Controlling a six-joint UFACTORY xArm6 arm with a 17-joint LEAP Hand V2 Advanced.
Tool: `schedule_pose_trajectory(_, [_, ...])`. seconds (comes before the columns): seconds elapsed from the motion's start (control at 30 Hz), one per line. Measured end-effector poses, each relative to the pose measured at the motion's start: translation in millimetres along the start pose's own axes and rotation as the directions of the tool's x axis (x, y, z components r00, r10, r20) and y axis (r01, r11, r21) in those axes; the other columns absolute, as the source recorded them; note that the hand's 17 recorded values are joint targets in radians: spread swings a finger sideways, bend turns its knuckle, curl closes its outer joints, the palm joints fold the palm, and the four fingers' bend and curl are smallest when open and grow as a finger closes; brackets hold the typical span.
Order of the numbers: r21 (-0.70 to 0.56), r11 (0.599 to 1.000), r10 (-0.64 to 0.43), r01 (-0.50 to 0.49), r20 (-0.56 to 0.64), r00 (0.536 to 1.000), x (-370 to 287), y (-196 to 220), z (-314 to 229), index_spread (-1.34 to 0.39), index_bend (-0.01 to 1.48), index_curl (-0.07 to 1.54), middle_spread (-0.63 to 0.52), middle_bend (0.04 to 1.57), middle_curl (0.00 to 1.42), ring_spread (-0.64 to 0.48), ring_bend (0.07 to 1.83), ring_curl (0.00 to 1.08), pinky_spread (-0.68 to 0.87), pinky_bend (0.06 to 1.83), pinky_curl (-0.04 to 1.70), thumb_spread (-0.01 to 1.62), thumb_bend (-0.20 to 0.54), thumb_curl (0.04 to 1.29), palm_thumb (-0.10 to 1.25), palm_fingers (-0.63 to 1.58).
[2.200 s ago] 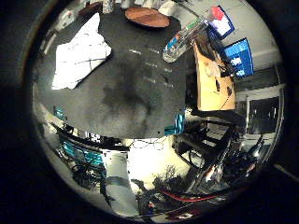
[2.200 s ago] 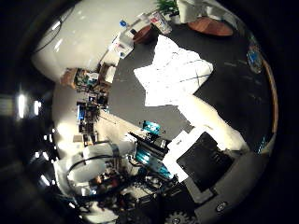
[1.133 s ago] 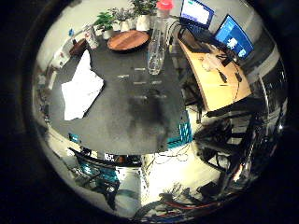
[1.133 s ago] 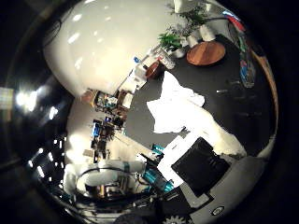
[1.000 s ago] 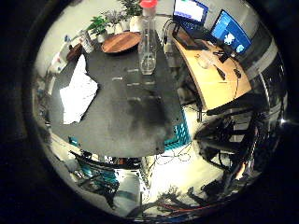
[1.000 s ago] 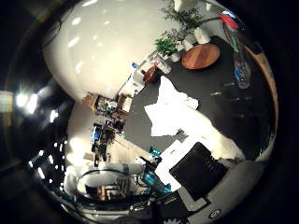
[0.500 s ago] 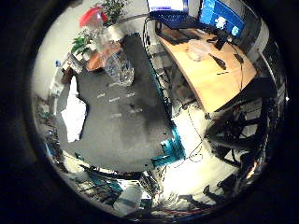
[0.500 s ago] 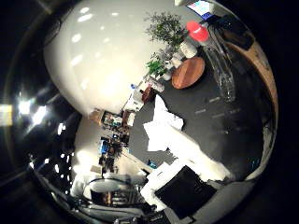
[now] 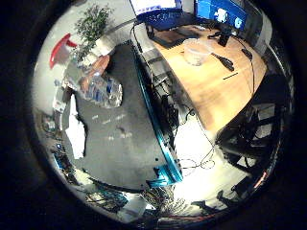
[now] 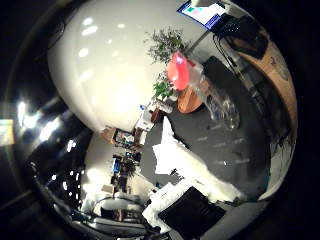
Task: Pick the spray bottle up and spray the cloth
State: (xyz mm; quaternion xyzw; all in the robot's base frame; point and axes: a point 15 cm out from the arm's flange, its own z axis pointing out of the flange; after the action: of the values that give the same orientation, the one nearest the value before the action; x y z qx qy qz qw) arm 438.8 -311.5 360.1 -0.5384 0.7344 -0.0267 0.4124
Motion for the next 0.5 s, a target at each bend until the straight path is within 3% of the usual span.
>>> schedule_pose_trajectory(0.5, [0.056,0.997,0.052,-0.061,0.147,0.988,37.5,-19.9,44.9,-0.16,0.15,0.28,0.11,0.26,0.37,0.16,0.30,0.26,0.32,0.32,0.30,1.10,-0.022,0.31,0.61,0.17])
